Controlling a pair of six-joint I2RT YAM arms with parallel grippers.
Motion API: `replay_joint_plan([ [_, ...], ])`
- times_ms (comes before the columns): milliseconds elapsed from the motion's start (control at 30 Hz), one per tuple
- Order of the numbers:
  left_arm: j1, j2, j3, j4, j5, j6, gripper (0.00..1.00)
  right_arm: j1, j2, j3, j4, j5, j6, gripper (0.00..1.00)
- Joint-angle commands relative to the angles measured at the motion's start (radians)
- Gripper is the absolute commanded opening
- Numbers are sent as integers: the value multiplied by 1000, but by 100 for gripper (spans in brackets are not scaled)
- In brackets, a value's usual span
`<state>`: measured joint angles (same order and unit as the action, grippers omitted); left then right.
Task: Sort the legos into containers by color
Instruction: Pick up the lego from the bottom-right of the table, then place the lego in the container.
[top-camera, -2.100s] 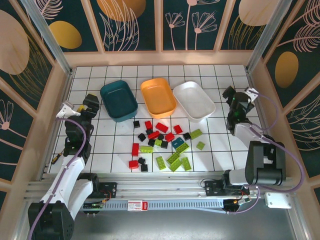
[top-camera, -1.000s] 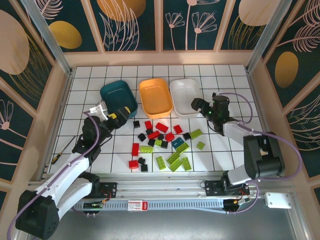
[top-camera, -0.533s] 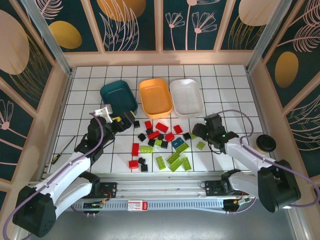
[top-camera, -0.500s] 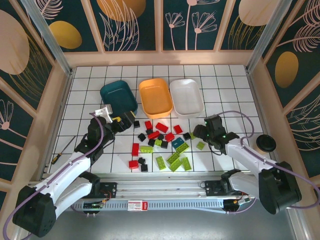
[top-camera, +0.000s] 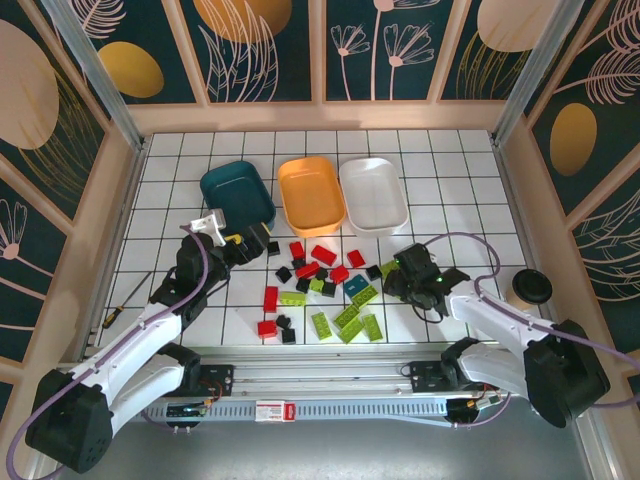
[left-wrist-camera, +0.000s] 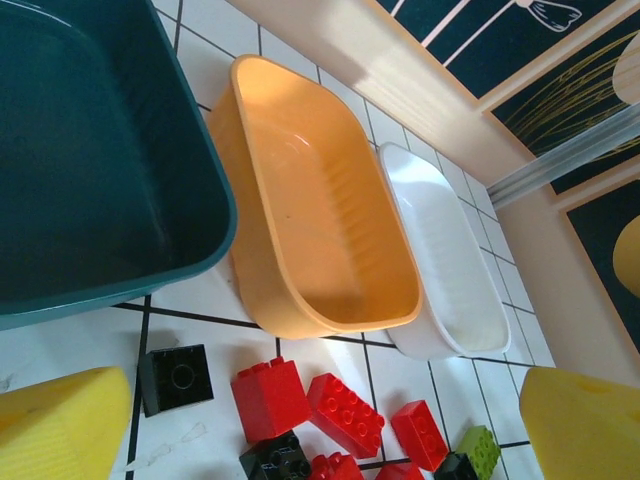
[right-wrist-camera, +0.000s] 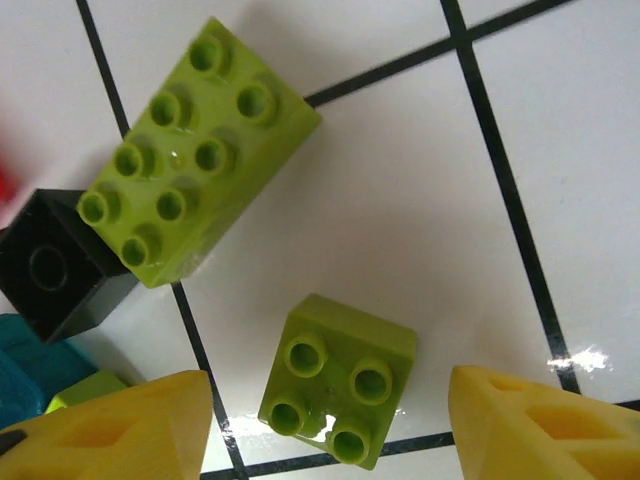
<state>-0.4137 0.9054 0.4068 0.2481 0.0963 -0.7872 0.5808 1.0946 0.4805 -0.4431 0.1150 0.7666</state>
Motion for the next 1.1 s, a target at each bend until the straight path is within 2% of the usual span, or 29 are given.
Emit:
replay_joint_plan([
  [0, -7, 1, -14, 2, 2, 23, 99, 24, 26, -18, -5, 27, 37, 61],
  [100, -6, 4, -13, 2, 5, 26, 99, 29, 66, -20, 18, 28, 30, 58],
  [233, -6, 7, -10, -4, 15, 38, 99, 30, 93, -17, 41, 35, 8, 46],
  [533, -6, 20, 1, -20, 15, 44, 99, 30, 11, 20, 41, 50, -61, 21],
  [700, -6, 36, 12, -30, 34, 43, 99, 27, -24, 133, 57, 30, -151, 18],
  [867, -10, 45, 27, -65, 44, 33, 99, -26, 151, 310, 209, -11, -246, 18],
  [1067, -53, 42, 45, -180, -7, 30, 95, -114, 460, 508, 371, -66, -286, 19],
])
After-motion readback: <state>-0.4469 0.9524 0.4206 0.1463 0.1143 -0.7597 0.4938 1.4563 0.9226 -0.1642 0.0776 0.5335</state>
